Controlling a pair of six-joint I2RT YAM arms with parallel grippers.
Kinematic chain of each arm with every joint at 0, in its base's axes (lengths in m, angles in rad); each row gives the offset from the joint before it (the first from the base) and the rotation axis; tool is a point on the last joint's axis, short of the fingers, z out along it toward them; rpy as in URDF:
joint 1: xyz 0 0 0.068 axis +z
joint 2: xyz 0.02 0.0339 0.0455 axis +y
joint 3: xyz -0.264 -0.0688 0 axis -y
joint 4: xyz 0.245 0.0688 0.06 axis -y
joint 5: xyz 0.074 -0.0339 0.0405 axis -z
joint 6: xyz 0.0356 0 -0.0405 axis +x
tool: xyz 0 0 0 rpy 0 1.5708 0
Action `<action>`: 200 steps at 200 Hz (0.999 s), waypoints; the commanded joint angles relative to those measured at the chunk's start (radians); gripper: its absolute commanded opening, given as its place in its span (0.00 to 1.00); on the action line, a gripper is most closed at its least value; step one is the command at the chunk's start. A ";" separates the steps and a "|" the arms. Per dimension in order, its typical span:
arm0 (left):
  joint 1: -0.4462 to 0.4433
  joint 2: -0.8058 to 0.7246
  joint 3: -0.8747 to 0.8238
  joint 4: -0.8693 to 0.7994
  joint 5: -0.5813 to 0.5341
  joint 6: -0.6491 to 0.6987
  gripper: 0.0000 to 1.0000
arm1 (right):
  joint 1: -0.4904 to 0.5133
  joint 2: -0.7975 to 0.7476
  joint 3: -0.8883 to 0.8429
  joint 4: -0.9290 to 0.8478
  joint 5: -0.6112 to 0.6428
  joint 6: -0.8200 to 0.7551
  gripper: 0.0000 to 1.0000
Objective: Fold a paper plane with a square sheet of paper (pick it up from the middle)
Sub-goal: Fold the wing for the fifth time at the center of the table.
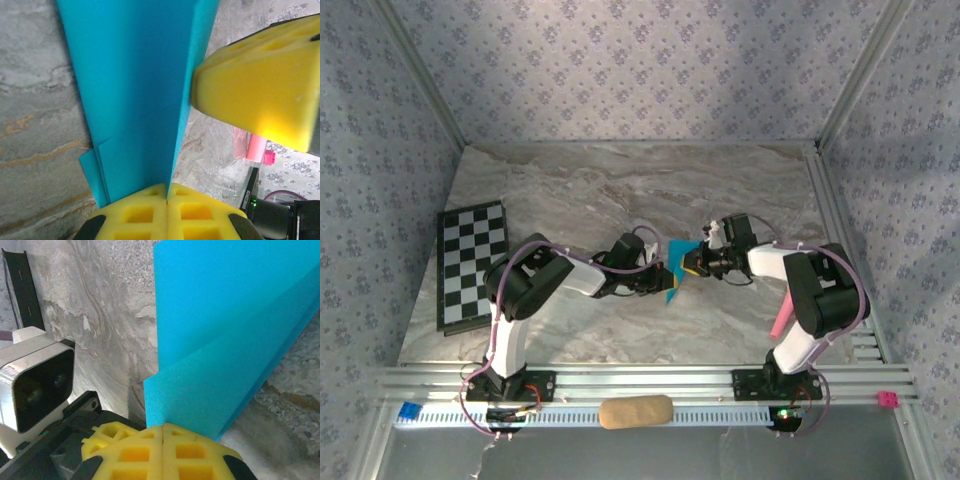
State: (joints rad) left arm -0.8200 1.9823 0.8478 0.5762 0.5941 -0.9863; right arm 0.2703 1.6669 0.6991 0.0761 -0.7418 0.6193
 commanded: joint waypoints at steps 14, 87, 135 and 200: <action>-0.002 -0.003 -0.029 -0.058 -0.038 0.008 0.00 | -0.003 0.032 0.037 -0.007 -0.001 -0.027 0.05; 0.001 -0.017 -0.060 -0.035 -0.071 -0.023 0.00 | -0.019 0.054 0.035 0.016 -0.019 -0.023 0.05; 0.002 -0.023 -0.073 -0.031 -0.082 -0.040 0.00 | -0.026 0.084 0.045 0.027 -0.049 -0.026 0.06; 0.002 -0.023 -0.085 -0.054 -0.106 -0.050 0.00 | -0.025 0.115 0.059 0.038 -0.056 -0.024 0.06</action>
State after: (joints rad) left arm -0.8207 1.9636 0.7998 0.6300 0.5400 -1.0351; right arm 0.2508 1.7554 0.7330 0.1104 -0.7834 0.6117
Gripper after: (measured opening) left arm 0.063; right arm 0.063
